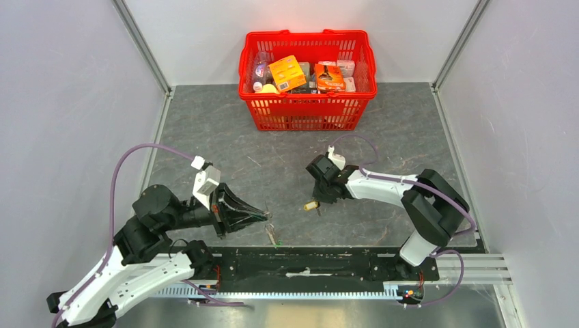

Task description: Put the keys on the keyring

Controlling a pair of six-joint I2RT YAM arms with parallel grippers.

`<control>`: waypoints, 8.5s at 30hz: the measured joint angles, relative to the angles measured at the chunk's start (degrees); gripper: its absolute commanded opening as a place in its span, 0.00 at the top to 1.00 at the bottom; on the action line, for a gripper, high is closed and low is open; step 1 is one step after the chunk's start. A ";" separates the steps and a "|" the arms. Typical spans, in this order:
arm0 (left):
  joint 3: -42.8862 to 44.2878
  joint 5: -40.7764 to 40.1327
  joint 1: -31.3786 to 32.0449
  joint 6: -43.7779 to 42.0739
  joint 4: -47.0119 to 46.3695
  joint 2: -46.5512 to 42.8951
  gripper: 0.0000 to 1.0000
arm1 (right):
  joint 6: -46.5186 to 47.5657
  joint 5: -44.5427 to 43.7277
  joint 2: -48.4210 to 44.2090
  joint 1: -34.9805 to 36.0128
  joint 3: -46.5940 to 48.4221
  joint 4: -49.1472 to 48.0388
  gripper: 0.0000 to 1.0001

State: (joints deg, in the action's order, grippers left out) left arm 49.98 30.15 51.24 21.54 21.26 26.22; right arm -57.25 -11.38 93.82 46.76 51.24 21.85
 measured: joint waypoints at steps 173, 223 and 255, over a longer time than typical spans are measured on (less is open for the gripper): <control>6.67 1.09 0.00 1.31 1.36 14.19 0.98 | 50.36 52.57 -22.34 7.19 42.73 28.76 1.00; 8.52 -9.33 0.00 -3.23 10.32 13.73 0.98 | 47.76 41.40 -9.97 10.80 52.00 33.57 1.00; 8.52 -7.61 0.00 -3.17 8.39 11.32 0.98 | 46.53 38.86 -14.99 11.26 46.62 31.47 1.00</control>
State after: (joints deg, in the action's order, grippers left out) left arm 58.50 22.55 51.24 18.37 29.65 37.54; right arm -10.72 27.49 78.83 58.02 97.86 53.32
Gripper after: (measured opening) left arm 0.029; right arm 0.007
